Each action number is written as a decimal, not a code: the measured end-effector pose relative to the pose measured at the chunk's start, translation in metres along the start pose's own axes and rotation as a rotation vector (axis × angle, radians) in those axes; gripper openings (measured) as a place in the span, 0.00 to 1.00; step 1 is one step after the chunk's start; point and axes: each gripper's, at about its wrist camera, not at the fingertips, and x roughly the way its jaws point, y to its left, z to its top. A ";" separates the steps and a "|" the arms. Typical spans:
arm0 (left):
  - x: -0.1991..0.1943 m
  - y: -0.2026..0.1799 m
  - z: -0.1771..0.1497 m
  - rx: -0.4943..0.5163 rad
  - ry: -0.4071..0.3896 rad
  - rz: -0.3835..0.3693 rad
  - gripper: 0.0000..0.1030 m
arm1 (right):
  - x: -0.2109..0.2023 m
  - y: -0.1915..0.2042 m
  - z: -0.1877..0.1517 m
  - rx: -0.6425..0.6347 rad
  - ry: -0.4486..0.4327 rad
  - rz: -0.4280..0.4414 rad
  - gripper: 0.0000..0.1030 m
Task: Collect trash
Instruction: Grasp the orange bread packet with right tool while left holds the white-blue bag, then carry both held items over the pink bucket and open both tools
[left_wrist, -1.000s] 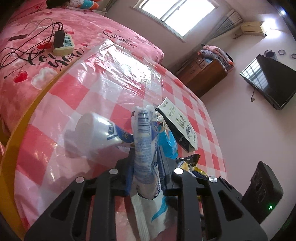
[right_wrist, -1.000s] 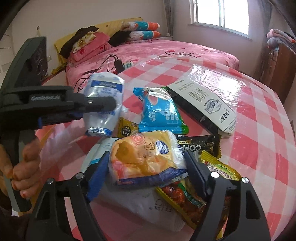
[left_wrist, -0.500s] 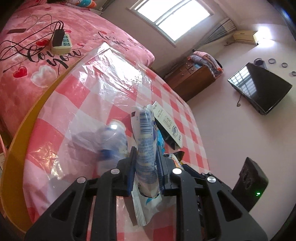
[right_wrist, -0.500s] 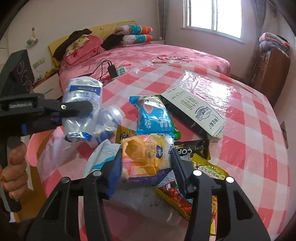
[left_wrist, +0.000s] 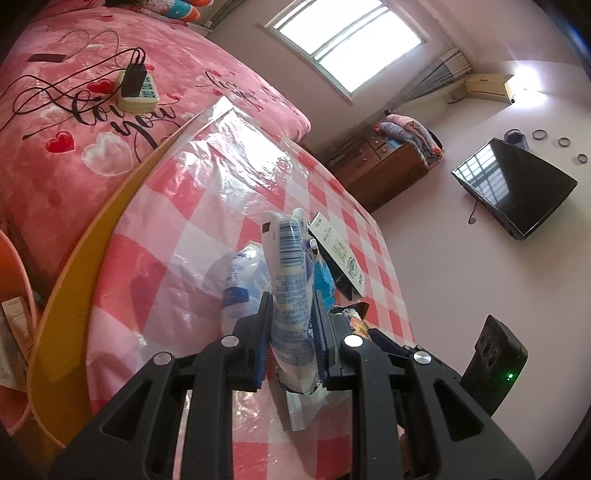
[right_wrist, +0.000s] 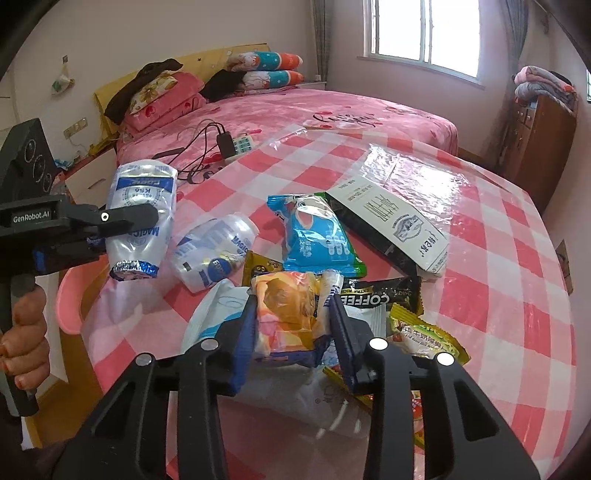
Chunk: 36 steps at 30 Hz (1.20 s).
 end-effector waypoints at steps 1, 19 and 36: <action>-0.001 0.001 -0.001 -0.001 0.000 0.000 0.22 | -0.001 0.001 0.000 0.001 -0.002 0.001 0.37; -0.027 0.024 -0.006 -0.027 -0.031 -0.006 0.22 | -0.020 0.027 0.015 -0.011 -0.049 0.025 0.34; -0.097 0.079 -0.004 -0.088 -0.146 0.102 0.22 | -0.008 0.127 0.066 -0.093 -0.046 0.366 0.34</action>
